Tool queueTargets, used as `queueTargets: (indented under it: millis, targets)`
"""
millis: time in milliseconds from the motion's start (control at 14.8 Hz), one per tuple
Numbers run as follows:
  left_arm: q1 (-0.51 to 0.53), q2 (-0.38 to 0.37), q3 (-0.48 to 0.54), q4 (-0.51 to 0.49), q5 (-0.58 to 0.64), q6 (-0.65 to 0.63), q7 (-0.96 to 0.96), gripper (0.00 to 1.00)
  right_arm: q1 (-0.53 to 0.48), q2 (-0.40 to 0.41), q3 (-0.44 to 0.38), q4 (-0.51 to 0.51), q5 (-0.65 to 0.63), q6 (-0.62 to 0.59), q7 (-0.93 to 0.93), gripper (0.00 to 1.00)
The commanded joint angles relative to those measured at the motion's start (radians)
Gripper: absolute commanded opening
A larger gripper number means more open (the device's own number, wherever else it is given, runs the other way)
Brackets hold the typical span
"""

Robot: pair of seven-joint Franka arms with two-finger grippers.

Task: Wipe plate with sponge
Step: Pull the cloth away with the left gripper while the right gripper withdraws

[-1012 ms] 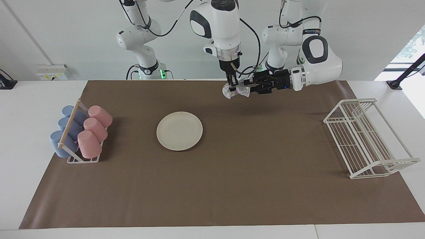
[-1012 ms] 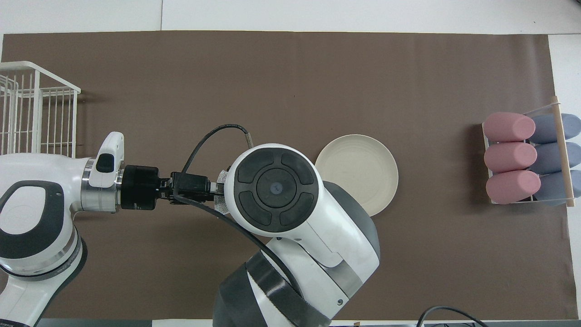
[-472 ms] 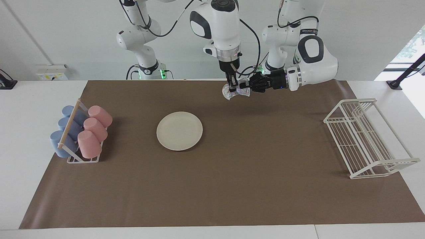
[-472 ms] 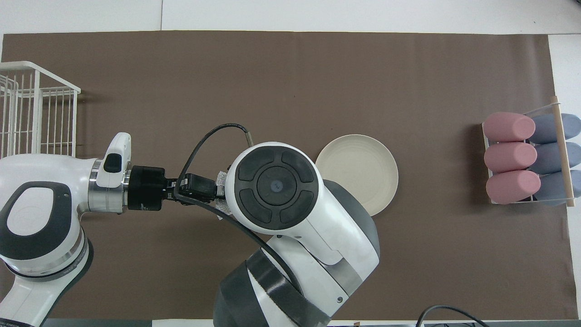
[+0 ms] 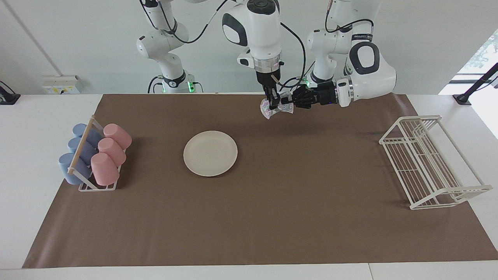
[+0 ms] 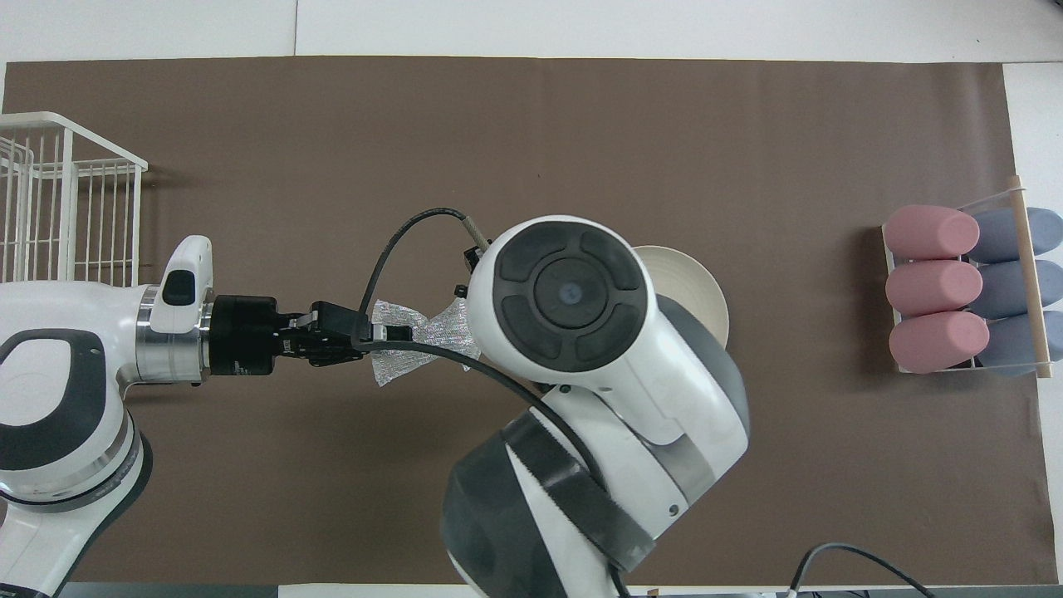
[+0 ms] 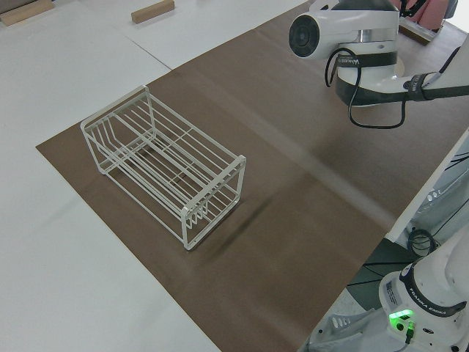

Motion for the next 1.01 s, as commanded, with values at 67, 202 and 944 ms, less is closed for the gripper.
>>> queueTargets:
  millis: [67, 202, 944]
  targets:
    - [0.067, 0.013, -0.001, 0.08, 0.227, 0.006, -0.134, 0.0, -0.123, -0.16, 0.006, -0.144, -0.014, -0.007, -0.41, 1.0]
    - [0.069, 0.039, -0.001, 0.147, 0.376, 0.006, -0.204, 0.0, -0.176, -0.219, 0.006, -0.195, -0.014, -0.045, -0.528, 1.0]
    - [0.008, 0.091, -0.008, 0.332, 1.241, -0.061, -0.465, 0.0, -0.525, -0.277, 0.001, -0.195, -0.016, -0.251, -1.45, 1.0]
